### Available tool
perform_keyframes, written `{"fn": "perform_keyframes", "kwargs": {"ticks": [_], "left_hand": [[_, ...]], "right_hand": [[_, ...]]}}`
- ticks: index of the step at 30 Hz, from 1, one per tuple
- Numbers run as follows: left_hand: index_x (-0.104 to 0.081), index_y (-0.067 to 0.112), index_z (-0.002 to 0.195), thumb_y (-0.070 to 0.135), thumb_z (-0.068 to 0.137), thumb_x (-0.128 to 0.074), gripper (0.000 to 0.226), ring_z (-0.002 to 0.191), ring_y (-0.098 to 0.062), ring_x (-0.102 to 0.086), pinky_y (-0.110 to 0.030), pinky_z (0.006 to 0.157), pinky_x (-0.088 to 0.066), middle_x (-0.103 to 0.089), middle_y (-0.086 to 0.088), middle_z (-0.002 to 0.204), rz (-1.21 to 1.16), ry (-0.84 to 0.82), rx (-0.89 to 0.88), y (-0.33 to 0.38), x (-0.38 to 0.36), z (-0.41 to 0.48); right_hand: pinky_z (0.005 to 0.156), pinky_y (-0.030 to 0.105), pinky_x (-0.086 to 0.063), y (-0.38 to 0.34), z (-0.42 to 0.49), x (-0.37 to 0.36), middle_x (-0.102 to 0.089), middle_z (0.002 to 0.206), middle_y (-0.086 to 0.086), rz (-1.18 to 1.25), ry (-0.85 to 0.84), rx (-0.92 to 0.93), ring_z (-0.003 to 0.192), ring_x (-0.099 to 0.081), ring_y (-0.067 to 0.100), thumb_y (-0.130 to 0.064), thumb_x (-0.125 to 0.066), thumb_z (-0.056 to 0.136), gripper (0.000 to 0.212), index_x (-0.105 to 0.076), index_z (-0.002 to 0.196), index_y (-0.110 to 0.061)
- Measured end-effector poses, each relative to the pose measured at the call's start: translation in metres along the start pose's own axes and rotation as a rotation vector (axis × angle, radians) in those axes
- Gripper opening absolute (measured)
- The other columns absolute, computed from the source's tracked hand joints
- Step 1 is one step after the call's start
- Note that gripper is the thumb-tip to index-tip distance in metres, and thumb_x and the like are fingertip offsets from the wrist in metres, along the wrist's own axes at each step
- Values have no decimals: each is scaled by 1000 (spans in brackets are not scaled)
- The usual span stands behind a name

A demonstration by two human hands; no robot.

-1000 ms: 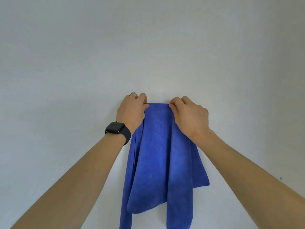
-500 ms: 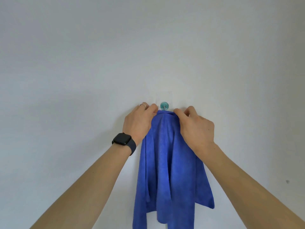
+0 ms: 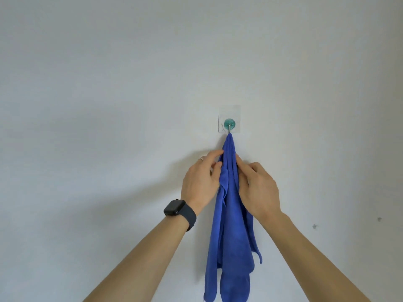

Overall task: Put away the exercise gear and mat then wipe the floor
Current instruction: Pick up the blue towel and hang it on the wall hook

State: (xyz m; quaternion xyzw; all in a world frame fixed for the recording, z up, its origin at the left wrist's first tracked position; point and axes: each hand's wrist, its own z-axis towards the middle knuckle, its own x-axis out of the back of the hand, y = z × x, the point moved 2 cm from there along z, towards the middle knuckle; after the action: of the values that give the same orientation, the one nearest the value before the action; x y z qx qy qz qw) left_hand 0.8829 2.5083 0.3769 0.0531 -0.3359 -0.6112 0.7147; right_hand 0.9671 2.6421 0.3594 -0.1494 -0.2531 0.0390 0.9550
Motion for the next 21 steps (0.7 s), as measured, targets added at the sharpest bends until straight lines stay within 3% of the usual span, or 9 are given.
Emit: {"fn": "perform_keyframes", "kwargs": {"ticks": [4, 6, 9, 15, 21], "left_hand": [[-49, 39, 139, 31, 102, -46, 39, 104, -5, -57, -32, 79, -54, -59, 14, 115, 150, -71, -97, -6, 10, -39], [-52, 38, 138, 28, 100, -48, 39, 112, -5, -52, -25, 80, -51, -57, 15, 124, 225, -110, -161, -17, 14, -67], [-61, 36, 129, 25, 95, -55, 36, 114, -10, -54, -23, 81, -48, -59, 15, 128, 323, -152, -171, -47, 23, -114], [-70, 35, 115, 28, 90, -62, 27, 114, -18, -60, -33, 84, -50, -66, 7, 125, 515, -336, 16, -123, 54, -222], [-64, 38, 125, 35, 96, -51, 31, 124, -11, -52, -31, 98, -43, -61, 12, 129, 600, -415, 331, -154, 110, -330]], "right_hand": [[53, 21, -44, -6, -51, -2, -58, 120, -10, 3, 85, 56, 71, -58, 10, -15, -58, 96, 41, -61, 133, -32], [62, 17, -43, -9, -84, -4, -59, 122, -12, 20, 85, 47, 89, -57, 8, -18, -59, 95, 34, -67, 125, -31], [81, 24, -51, -14, -137, -10, -62, 124, -13, 23, 70, 12, 113, -55, 11, -27, -57, 92, 30, -70, 120, -29], [96, 40, -51, -30, -237, -40, -66, 123, -11, 66, -157, -23, 125, -55, 17, -37, -53, 93, 31, -72, 114, -25], [104, 34, -41, -65, -300, -78, -68, 122, -13, 147, -390, 4, 131, -52, 15, -29, -65, 92, 27, -72, 118, -25]]}}
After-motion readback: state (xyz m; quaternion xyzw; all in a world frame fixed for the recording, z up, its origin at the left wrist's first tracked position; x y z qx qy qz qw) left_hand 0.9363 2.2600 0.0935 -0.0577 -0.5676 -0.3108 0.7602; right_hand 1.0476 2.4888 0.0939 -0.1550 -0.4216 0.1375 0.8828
